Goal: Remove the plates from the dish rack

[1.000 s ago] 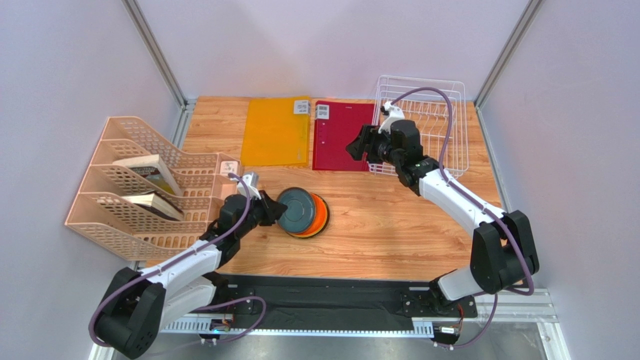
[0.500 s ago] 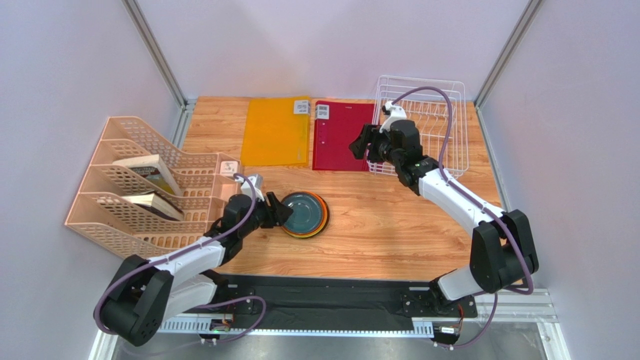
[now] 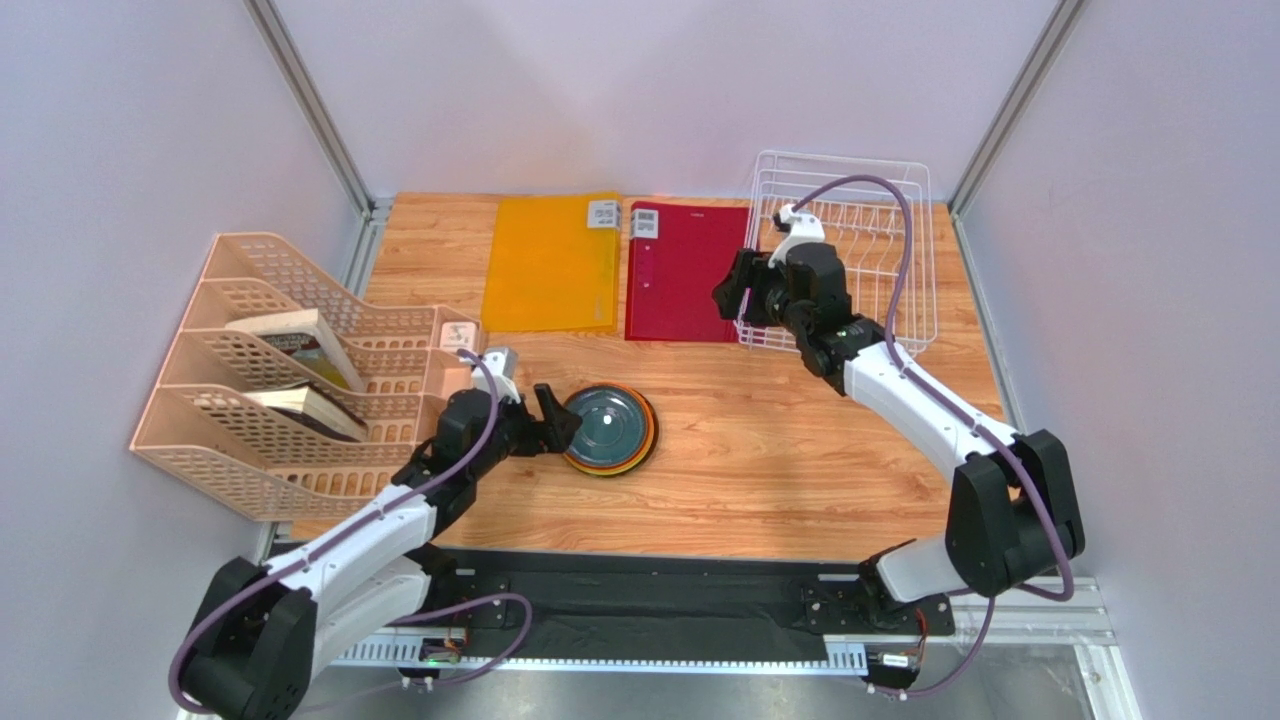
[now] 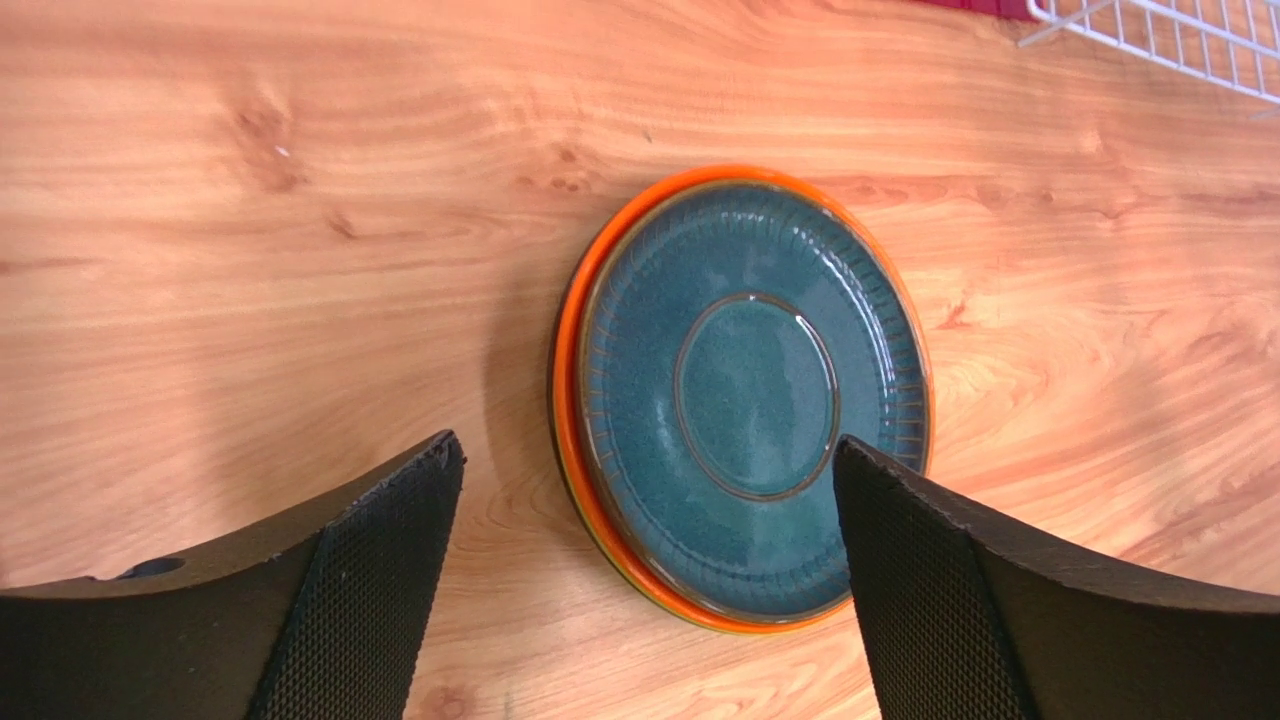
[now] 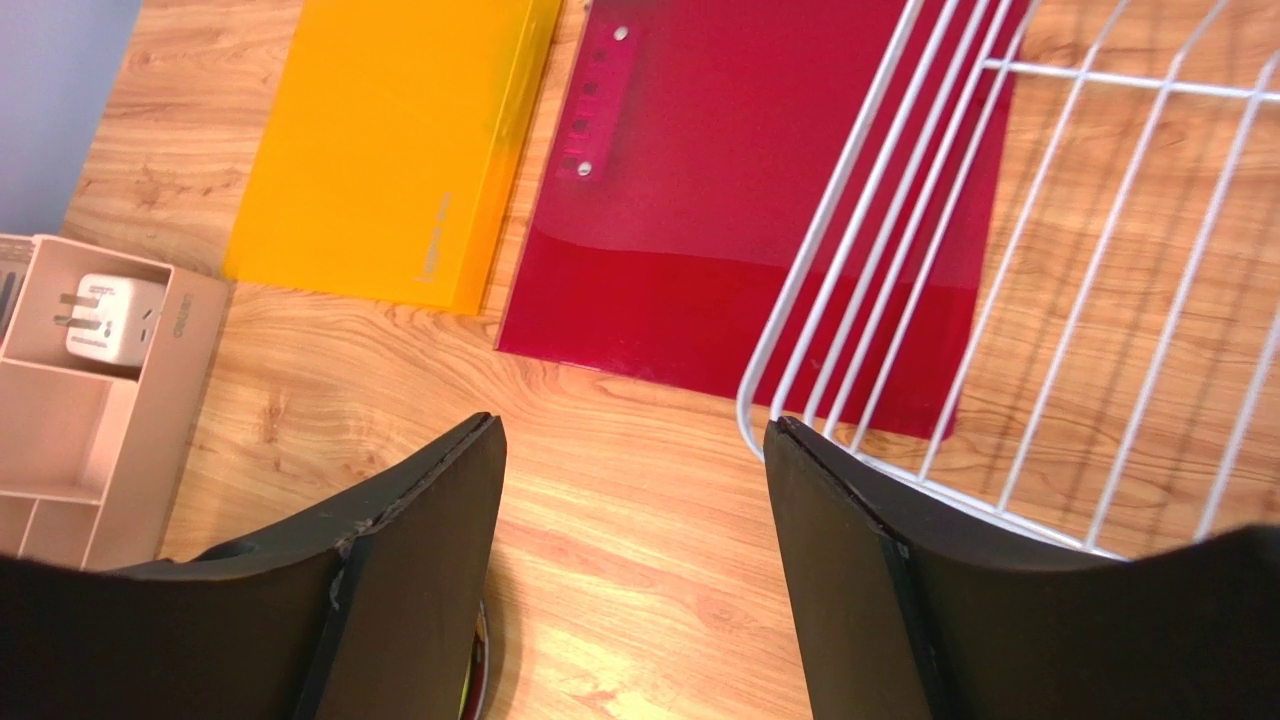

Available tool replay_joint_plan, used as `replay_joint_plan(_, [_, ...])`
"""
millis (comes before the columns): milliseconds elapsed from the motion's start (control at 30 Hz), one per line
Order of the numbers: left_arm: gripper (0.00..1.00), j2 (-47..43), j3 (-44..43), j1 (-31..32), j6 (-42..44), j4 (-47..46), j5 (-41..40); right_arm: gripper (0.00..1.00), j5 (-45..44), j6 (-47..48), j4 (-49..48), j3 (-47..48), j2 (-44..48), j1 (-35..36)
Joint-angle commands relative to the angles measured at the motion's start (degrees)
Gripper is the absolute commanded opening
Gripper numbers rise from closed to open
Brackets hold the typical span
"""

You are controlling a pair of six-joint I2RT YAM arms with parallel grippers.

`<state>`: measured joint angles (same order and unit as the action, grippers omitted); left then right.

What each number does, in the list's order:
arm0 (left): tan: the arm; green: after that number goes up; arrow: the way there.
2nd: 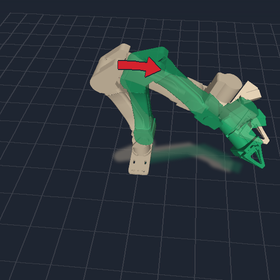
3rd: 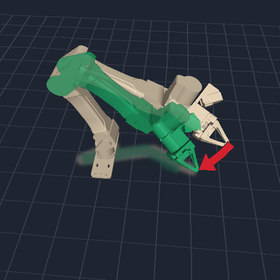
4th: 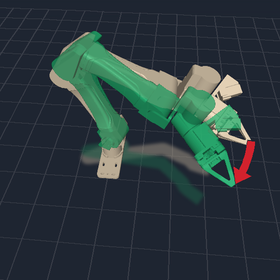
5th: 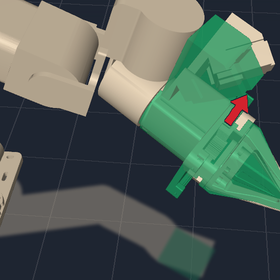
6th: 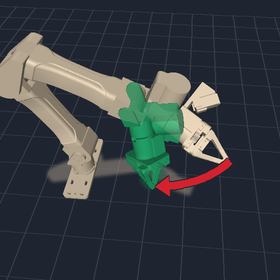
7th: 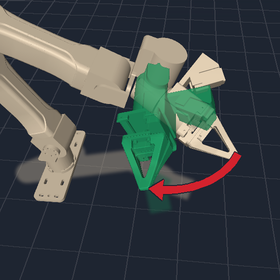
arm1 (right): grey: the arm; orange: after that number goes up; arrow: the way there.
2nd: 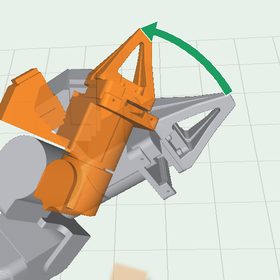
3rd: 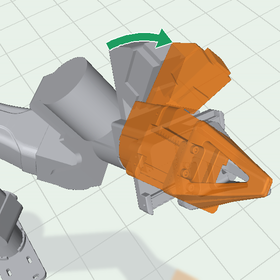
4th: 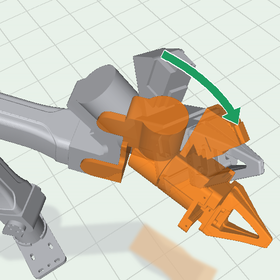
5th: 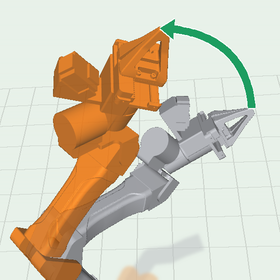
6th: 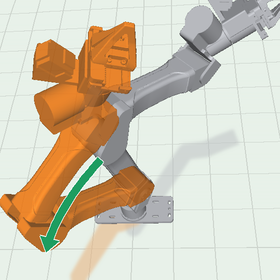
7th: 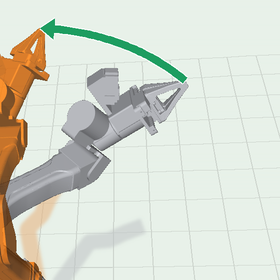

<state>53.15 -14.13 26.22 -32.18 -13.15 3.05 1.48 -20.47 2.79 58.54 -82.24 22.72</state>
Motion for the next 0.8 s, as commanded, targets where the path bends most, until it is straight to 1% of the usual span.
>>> replay_joint_plan(0, [0.98, -6.7, -5.1, -0.1, 6.0, 8.1, -4.7, 0.69, -4.6, 2.9, -4.5, -1.9, 4.8, -0.2])
replay_joint_plan(67, [0.99, -9.0, -6.4, -0.1, 8.8, 10.8, -6.9, 0.71, -6.7, 4.2, -5.8, -4.0, 6.6, -0.5])
replay_joint_plan(100, [0.99, -11.1, -7.7, -0.1, 10.0, 11.5, -8.9, 0.73, -8.6, 4.3, -7.2, -4.7, 8.0, -0.3])
replay_joint_plan(133, [0.99, -12.2, -8.3, -0.1, 10.8, 12.0, -10.6, 0.74, -12.4, 4.8, -8.0, -5.6, 8.8, -0.3])
replay_joint_plan(200, [1.0, -14.7, -9.6, -0.1, 13.5, 12.6, -14.9, 0.76, -16.2, 6.8, -9.6, -7.6, 10.1, -0.3])
replay_joint_plan(233, [1.0, -15.3, -10.1, -0.1, 14.5, 12.5, -16.1, 0.77, -19.8, 7.5, -10.1, -8.1, 11.4, -0.2])
replay_joint_plan(333, [1.0, -16.0, -12.6, -0.1, 18.3, 12.9, -18.6, 0.78, -24.4, 10.8, -11.9, -9.9, 13.6, -0.2])
replay_joint_plan(567, [1.0, -13.4, -18.6, -0.1, 21.6, 11.6, -19.3, 0.78, -29.4, 13.6, -12.9, -11.1, 16.0, -0.2])
replay_joint_plan(767, [1.0, -11.3, -22.3, -0.1, 23.1, 10.9, -19.4, 0.78, -29.0, 13.9, -13.0, -11.6, 18.3, -0.3])
